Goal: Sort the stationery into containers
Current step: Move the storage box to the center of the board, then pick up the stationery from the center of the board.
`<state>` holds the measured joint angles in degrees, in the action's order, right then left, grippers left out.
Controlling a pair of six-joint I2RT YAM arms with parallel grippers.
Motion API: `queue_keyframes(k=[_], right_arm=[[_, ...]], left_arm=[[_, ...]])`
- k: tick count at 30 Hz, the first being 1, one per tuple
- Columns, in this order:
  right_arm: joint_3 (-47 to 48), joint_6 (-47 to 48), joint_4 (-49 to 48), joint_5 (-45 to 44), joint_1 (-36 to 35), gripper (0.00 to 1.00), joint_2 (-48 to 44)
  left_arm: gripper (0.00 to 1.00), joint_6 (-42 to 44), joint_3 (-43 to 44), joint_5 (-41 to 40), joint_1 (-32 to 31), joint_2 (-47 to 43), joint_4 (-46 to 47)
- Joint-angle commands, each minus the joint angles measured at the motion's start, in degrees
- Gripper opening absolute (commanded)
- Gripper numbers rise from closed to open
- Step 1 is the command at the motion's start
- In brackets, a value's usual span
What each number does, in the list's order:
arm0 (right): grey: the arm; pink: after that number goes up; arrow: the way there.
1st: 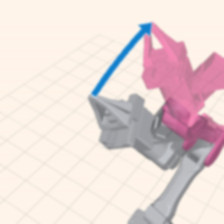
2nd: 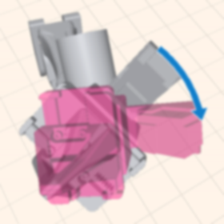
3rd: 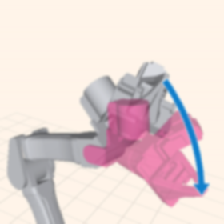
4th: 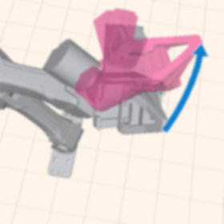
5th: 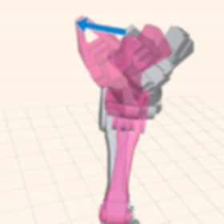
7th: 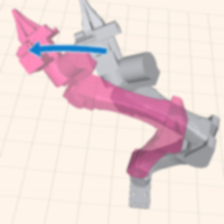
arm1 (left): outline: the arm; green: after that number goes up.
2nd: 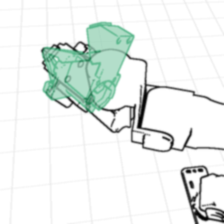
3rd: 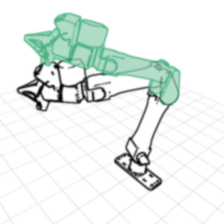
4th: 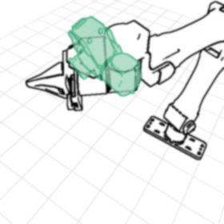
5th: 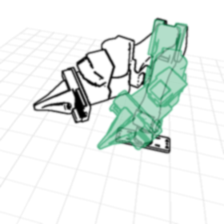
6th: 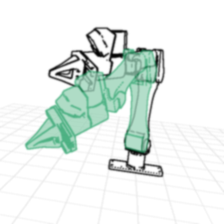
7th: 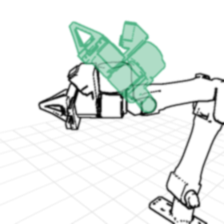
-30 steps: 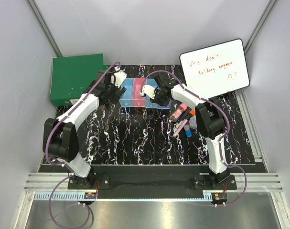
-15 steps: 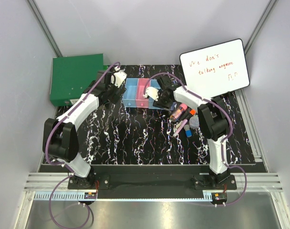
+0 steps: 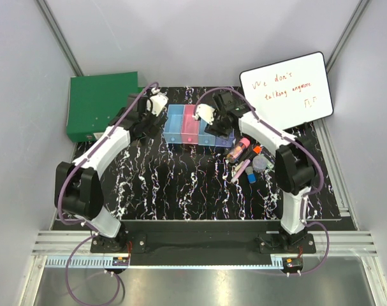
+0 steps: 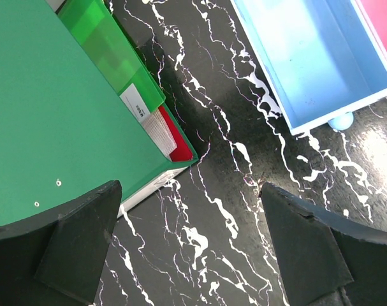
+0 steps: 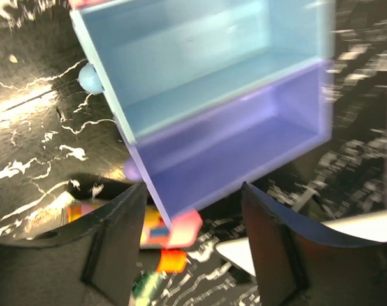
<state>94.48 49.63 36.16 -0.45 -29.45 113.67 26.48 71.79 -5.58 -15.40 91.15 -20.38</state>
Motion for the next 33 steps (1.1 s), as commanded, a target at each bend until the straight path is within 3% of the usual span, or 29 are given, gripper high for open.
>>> queue_keyframes(k=[1, 2, 5, 8, 17, 33], right_arm=[[-2.4, -1.0, -0.4, -0.4, 0.2, 0.72, -12.3], [-4.2, -0.4, 0.1, 0.3, 0.3, 0.8, -14.2], [-11.6, 0.3, 3.6, 1.8, 0.4, 0.92, -21.5], [-17.5, -1.6, 6.4, 3.2, 1.2, 0.97, -27.4], [-24.3, -2.5, 10.2, 9.4, 13.0, 0.98, -29.4], [-27.6, 1.5, 10.0, 11.0, 18.3, 0.98, -22.2]], left_arm=[[0.98, 1.9, -1.0, 2.8, 0.0, -4.8, -1.0], [0.99, 2.8, -2.0, 2.9, -0.1, -6.2, -1.1], [0.99, 6.1, -3.7, 4.7, -0.2, -8.4, -2.6], [0.99, 7.4, -5.1, 5.2, -0.2, -10.6, -4.9], [0.99, 9.4, -9.7, 5.7, -0.9, -16.1, -7.7], [0.99, 9.4, -7.0, 3.3, -1.2, -14.8, -7.7]])
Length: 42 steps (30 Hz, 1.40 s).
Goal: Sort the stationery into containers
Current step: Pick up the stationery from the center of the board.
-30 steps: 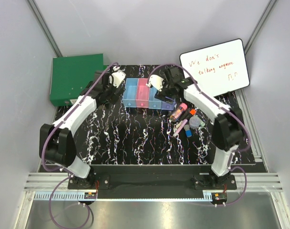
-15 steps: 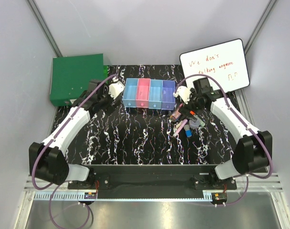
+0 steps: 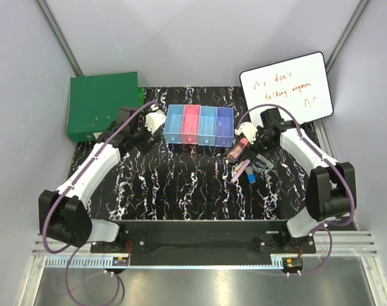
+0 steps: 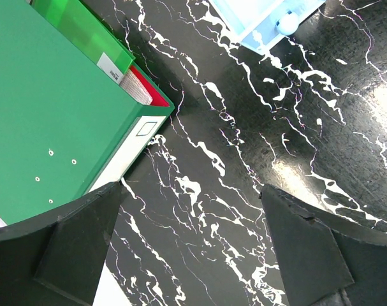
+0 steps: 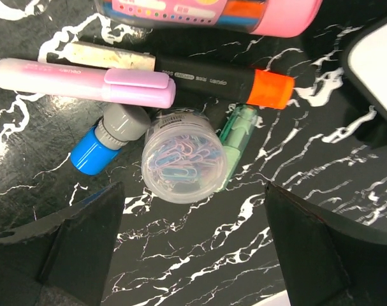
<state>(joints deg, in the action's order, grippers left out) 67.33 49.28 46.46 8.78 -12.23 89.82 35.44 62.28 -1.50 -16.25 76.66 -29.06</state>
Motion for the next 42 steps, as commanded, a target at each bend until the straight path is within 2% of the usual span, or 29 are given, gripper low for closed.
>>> queue_keyframes(k=[1, 15, 20, 22, 23, 29, 30, 33, 37, 42], right_arm=[[-0.4, 2.0, -0.3, 2.0, 1.2, 0.98, 2.2], [-1.0, 2.4, -1.5, 3.8, 1.6, 0.95, 6.4], [-1.7, 2.4, -1.7, 3.6, 1.6, 0.84, 6.6], [-2.0, 2.3, -2.1, 3.5, 1.6, 0.83, 6.6], [-2.4, 2.3, -2.3, 3.4, 1.6, 0.77, 6.5], [-3.2, 2.2, -3.3, 2.5, 1.6, 0.61, 6.6], [-3.3, 2.1, -3.4, 2.4, 1.6, 0.51, 6.7], [-3.4, 2.0, -3.3, 1.7, 1.6, 0.41, 6.2], [-2.1, 0.7, -2.9, 1.1, 1.6, 0.36, 3.7], [2.1, -1.2, 1.7, 2.1, 1.6, 0.37, 0.8]], left_arm=[[0.99, 0.3, 2.4, -0.8, -0.4, -0.5, 1.0], [0.99, 0.2, 2.7, -1.1, -0.9, 0.2, 1.0], [0.99, 0.0, 2.8, -1.1, -0.9, 0.5, 1.1], [0.99, 0.1, 2.7, -1.2, -0.9, 0.5, 1.1], [0.99, 0.0, 2.8, -1.2, -0.9, 0.5, 1.1], [0.99, -0.3, 2.2, -1.1, -0.9, 0.2, 1.2], [0.99, -0.4, 2.2, -1.1, -0.9, 0.2, 1.2], [0.99, -0.5, 2.2, -1.0, -0.9, 0.3, 1.3], [0.99, -0.6, 1.9, -0.9, -0.9, 0.0, 1.4], [0.99, -1.1, 1.6, 0.0, -0.9, -0.5, 1.5]])
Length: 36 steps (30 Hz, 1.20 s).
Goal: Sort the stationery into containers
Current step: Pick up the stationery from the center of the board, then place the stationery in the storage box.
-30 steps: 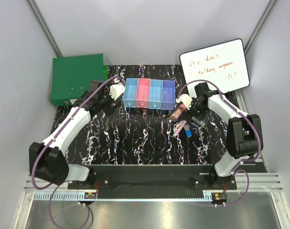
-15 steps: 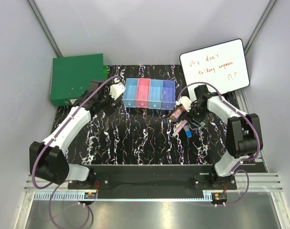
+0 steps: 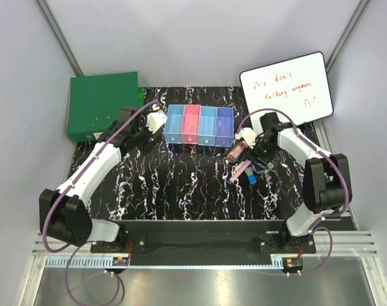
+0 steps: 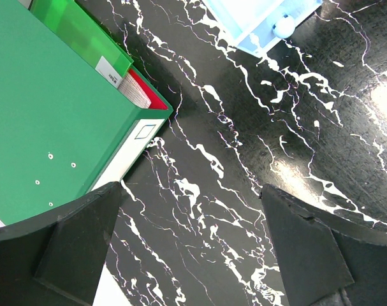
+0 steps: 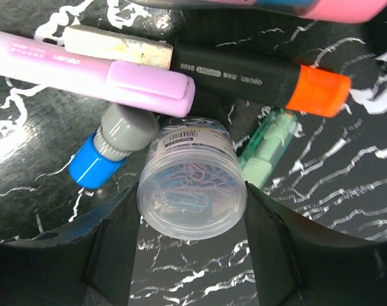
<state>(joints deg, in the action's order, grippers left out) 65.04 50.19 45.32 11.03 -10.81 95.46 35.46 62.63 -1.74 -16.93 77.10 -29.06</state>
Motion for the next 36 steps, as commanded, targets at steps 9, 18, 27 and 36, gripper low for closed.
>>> queue_keyframes(k=[9, 18, 27, 36], right_arm=[[19.1, -4.4, 6.3, -0.2, 0.2, 0.38, -2.7], [36.4, -3.1, 6.0, -0.8, -2.5, 0.39, 9.6], [51.0, -2.6, 5.7, -1.5, -6.2, 0.4, 21.9], [58.7, -2.5, 5.2, -1.6, -6.9, 0.4, 30.4]], left_arm=[[0.99, -2.2, 0.6, 1.4, -0.3, -1.3, 1.9], [0.99, -2.3, -0.5, 1.4, -0.2, -1.6, 2.8], [0.99, -2.0, -1.2, 1.3, -0.2, -1.3, 3.4], [0.99, -1.1, -1.4, 0.9, -0.2, -0.7, 3.7]])
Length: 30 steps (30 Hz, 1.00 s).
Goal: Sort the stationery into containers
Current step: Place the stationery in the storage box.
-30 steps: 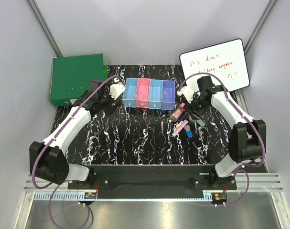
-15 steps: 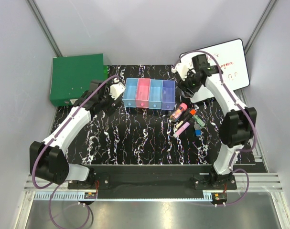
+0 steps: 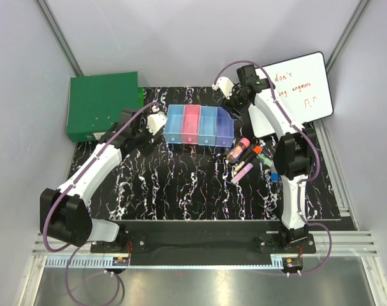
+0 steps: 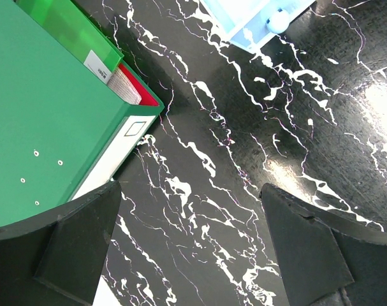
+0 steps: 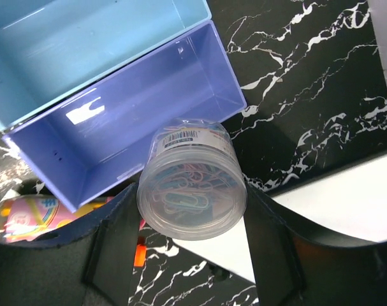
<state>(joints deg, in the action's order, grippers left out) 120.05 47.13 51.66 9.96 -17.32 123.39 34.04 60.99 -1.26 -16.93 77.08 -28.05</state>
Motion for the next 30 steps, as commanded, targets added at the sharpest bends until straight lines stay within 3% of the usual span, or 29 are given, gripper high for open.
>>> queue_keyframes(k=[1, 21, 25, 26, 30], right_arm=[[3.9, 0.6, -1.0, -0.6, -0.3, 0.4, 3.4], [9.1, -0.4, -1.4, 0.2, -3.2, 0.43, 9.0], [7.9, 0.1, -1.4, 0.2, -3.6, 0.5, 10.5], [7.8, 0.2, -1.4, 0.1, -3.7, 0.58, 10.8], [8.3, 0.4, -1.4, -0.5, -3.9, 0.74, 12.2]], left_arm=[[0.99, 0.3, 0.3, 0.4, -0.2, -0.4, 2.7], [0.99, 0.0, 0.8, 0.6, -0.2, 2.3, 4.0], [0.99, 0.3, 0.8, 0.6, -0.2, 2.3, 4.1], [0.99, 0.2, 0.8, 0.6, -0.2, 2.3, 4.1], [0.99, 0.8, 0.5, 0.3, -0.1, 2.2, 4.1]])
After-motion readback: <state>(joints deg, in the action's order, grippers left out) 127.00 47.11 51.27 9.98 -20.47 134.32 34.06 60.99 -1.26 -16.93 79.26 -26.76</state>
